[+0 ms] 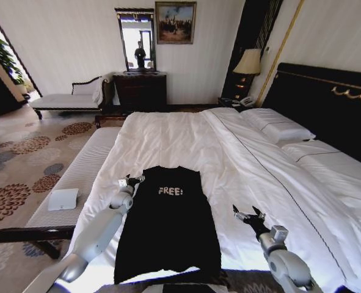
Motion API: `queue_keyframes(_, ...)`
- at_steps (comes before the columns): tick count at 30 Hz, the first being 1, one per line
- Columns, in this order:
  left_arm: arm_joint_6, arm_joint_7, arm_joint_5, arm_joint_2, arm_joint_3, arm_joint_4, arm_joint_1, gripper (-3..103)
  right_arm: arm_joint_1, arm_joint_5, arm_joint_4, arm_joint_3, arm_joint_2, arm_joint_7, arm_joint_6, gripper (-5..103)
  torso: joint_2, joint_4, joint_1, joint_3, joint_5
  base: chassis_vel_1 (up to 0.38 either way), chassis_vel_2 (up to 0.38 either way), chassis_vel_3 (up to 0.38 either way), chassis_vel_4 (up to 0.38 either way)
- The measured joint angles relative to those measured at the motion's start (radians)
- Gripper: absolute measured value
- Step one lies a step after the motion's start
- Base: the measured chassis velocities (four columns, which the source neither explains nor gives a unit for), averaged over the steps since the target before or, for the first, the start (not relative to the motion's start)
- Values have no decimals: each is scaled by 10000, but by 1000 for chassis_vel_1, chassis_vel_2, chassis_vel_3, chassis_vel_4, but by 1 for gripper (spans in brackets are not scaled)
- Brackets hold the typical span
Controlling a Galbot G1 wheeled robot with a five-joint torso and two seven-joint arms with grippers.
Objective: Fold the clothes on the bed.
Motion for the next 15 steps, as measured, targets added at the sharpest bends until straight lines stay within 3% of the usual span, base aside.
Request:
queue_keyframes(8, -18, 1065, -27, -809, 223, 1808, -933, 93, 161, 110, -86, 43, -185, 70, -74, 100, 0, 0, 1, 0, 2, 0, 0, 0, 0)
queue_keyframes(15, -133, 1278, 131, -1224, 171, 2635, -1282, 89, 167, 138, -220, 109, -213, 70, -80, 100, 0, -3, 1, 0, 1, 0, 0, 0, 0)
